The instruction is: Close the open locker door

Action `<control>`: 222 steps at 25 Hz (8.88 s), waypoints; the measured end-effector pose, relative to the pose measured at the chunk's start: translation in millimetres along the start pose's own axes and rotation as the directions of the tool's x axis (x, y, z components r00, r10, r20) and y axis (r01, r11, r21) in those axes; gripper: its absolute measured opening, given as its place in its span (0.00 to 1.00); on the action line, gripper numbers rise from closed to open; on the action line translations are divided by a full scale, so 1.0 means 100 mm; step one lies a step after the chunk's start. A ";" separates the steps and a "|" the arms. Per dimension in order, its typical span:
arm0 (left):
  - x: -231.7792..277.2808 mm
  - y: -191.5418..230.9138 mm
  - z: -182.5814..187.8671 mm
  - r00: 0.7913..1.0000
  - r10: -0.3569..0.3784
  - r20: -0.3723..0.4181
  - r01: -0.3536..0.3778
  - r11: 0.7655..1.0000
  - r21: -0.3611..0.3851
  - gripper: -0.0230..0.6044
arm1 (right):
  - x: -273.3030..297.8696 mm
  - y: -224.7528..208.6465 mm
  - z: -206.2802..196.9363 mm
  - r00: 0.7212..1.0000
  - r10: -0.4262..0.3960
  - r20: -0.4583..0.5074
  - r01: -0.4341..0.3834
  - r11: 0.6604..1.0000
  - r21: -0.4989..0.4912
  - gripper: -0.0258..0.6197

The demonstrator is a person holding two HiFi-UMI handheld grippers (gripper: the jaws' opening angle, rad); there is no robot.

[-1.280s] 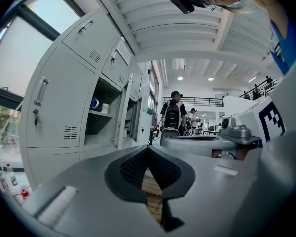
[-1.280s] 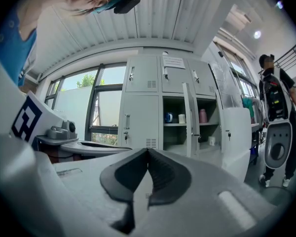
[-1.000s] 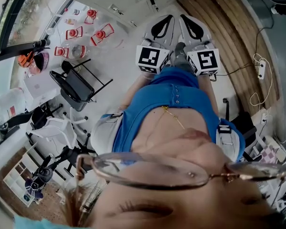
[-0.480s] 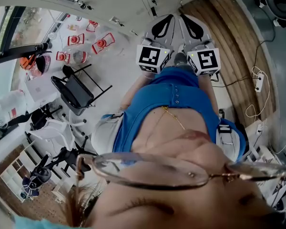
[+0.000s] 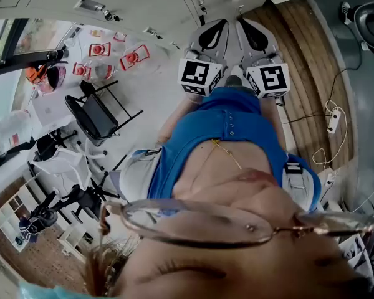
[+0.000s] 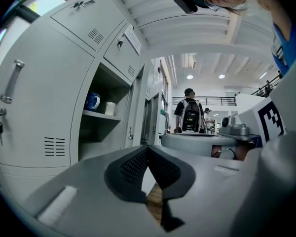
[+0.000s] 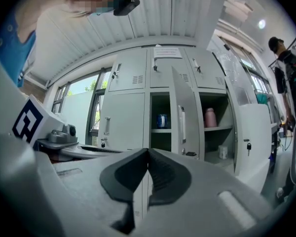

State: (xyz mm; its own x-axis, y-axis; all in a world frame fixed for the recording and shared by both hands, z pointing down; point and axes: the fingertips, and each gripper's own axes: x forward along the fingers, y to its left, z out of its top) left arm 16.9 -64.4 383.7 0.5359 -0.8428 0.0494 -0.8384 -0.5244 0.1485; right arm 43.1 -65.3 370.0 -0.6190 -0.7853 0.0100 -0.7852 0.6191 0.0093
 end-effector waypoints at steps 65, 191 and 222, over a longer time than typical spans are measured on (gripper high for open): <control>0.69 0.70 0.00 0.958 0.288 0.004 -0.288 0.957 -0.022 0.04 | 1.02 -0.64 0.30 0.889 0.455 0.052 -0.448 0.888 -0.103 0.23; 1.29 2.29 0.01 0.978 0.204 -0.035 -0.205 0.978 -0.038 0.03 | 2.49 -0.62 0.08 0.975 0.217 0.045 -0.215 0.976 -0.033 0.04; 1.14 1.78 0.19 0.951 0.308 0.038 -0.310 0.950 0.038 0.03 | 2.05 -0.62 -0.10 0.959 0.284 0.002 -0.284 0.959 -0.018 0.04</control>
State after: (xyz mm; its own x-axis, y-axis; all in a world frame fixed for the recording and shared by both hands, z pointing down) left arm -73.3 -256.5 396.8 0.2472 -0.9674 0.0547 -0.9663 -0.2420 0.0879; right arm -35.1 -264.2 381.3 -0.8165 -0.5772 0.0106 -0.5769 0.8165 0.0237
